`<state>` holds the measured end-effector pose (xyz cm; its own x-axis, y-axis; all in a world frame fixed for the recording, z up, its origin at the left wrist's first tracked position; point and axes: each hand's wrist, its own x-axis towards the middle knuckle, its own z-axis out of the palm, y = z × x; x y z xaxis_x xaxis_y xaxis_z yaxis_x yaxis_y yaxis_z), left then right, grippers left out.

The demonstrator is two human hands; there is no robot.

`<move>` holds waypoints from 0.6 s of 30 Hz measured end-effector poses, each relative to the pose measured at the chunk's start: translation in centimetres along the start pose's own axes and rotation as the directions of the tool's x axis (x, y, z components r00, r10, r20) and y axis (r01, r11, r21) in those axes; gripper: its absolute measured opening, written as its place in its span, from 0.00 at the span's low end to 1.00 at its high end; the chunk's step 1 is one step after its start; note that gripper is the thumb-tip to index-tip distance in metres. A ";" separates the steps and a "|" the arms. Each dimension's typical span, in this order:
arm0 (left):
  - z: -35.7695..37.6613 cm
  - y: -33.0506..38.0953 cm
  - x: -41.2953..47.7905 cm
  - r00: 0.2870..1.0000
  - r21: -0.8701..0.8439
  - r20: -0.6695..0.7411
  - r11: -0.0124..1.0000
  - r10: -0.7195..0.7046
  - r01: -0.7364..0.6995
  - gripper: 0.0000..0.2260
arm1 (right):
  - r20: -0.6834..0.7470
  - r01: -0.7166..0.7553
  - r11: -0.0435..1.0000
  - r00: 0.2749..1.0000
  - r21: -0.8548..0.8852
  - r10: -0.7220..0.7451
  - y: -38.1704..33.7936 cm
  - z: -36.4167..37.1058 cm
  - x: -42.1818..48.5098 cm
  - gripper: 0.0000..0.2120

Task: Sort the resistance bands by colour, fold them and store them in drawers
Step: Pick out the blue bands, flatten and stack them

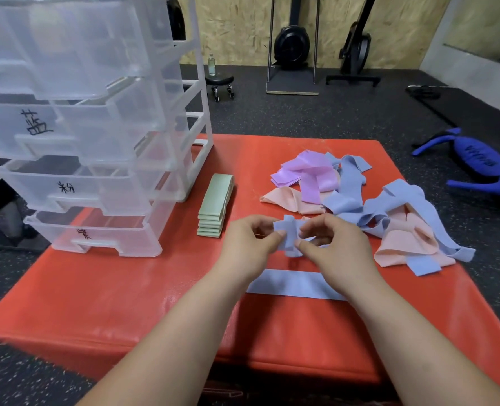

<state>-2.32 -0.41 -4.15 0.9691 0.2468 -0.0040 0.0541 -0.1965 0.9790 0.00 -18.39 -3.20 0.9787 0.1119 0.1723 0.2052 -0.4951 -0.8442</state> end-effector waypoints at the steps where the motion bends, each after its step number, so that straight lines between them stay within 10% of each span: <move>1: -0.3 0.0 0.2 0.999 0.063 -0.004 0.997 0.038 -0.038 0.04 | -0.004 0.004 1.000 1.000 -0.017 -0.004 0.2 -0.2 0.1 0.10; 9: -2.1 0.6 0.7 0.959 0.226 0.106 0.933 0.263 -0.280 0.09 | 0.218 0.272 0.958 0.944 -0.095 -0.246 -0.8 -0.7 0.6 0.25; 18: -2.1 1.4 0.1 0.898 0.173 0.025 0.882 0.440 -0.438 0.08 | 0.212 0.337 0.936 0.926 -0.100 -0.311 -0.3 -0.9 2.4 0.05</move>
<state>-2.60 1.31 -2.32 0.8996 0.1112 0.4222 -0.3347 -0.4455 0.8304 2.31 -18.72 -2.12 0.8408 0.4405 0.3147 0.5233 -0.5120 -0.6812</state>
